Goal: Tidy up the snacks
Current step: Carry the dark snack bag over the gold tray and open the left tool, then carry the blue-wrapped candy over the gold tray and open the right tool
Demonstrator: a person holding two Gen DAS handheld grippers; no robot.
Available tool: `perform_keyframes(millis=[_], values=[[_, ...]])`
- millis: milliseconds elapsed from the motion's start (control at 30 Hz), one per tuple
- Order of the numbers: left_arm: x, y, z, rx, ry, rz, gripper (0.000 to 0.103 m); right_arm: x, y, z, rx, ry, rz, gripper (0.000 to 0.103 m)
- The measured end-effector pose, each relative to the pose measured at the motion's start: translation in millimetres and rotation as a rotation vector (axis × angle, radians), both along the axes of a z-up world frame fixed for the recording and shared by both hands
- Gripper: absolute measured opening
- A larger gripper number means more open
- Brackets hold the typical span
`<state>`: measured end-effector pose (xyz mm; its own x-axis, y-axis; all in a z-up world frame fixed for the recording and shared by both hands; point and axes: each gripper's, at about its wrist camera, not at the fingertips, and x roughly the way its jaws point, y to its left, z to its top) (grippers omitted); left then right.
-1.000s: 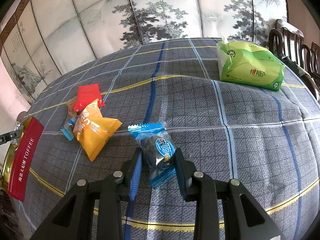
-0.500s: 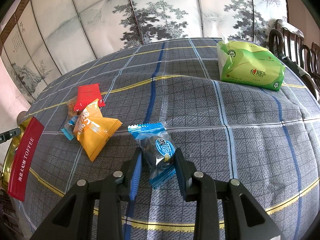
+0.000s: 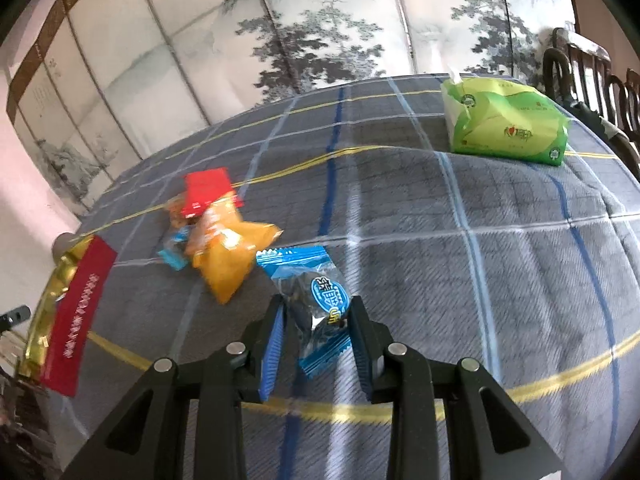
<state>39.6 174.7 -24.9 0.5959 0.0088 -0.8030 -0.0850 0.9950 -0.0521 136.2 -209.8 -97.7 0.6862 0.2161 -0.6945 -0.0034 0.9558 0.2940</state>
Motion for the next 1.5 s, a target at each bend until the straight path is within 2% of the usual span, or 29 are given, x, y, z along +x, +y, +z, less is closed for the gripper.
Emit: perform_keyframes(millis=[200,333,400,567,867,1200,1500], values=[[-32.3,16.8,-2.6,0.053,-0.002,0.077,0.057,-16.5,44.8,19.7,0.039,-0.022,0.123,0.032],[-44.4,32.6,-7.2,0.048,0.023,0.12,0.061,-17.7,100.5,45.4,0.052,-0.056,0.251,0.032],[-47.9,37.4,-7.9,0.057,0.034,0.134,0.067,-17.6,135.4,58.6,0.042,-0.072,0.33,0.032],[-56.7,52.1,-6.4,0.047,0.03,0.161,0.068,-11.6,210.1,78.2,0.022,-0.088,0.492,0.032],[-60.9,57.8,-6.1,0.123,0.023,0.159,0.071,18.7,311.7,80.7,0.017,-0.029,0.656,0.032],[-56.3,64.7,-9.6,0.156,0.033,0.134,0.072,65.0,383.8,60.0,-0.042,0.038,0.697,0.032],[-49.4,70.4,-18.7,0.163,0.056,0.12,0.075,93.0,410.7,45.2,-0.075,0.08,0.672,0.032]])
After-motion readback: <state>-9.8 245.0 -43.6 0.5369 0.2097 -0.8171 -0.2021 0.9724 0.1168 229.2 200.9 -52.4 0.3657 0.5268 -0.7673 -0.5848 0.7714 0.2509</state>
